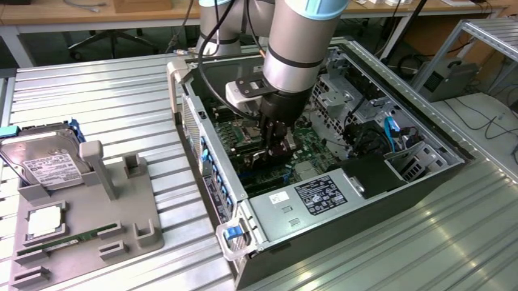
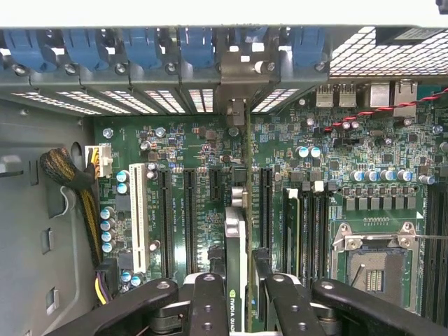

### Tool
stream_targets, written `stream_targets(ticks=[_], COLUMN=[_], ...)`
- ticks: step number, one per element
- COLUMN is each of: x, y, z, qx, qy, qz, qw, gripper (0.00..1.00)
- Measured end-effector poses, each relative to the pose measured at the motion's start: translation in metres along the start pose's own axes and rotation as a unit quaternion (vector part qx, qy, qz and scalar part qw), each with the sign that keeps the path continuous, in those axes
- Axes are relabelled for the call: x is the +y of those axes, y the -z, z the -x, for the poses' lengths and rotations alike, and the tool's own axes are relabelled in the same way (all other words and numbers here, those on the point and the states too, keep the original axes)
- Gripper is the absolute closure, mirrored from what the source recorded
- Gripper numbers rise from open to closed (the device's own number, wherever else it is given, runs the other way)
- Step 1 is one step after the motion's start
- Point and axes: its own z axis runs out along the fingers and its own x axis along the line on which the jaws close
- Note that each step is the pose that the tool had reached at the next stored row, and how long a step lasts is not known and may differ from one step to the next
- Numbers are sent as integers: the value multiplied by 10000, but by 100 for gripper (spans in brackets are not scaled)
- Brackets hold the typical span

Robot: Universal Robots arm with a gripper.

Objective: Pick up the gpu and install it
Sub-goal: 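Insert the gpu into the slot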

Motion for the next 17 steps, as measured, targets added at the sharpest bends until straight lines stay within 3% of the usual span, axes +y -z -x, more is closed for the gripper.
stream_targets(ticks=[17], x=[2], y=[-3], z=[0], qx=[0], qy=[-9], qz=[0], qw=[10000], gripper=[74])
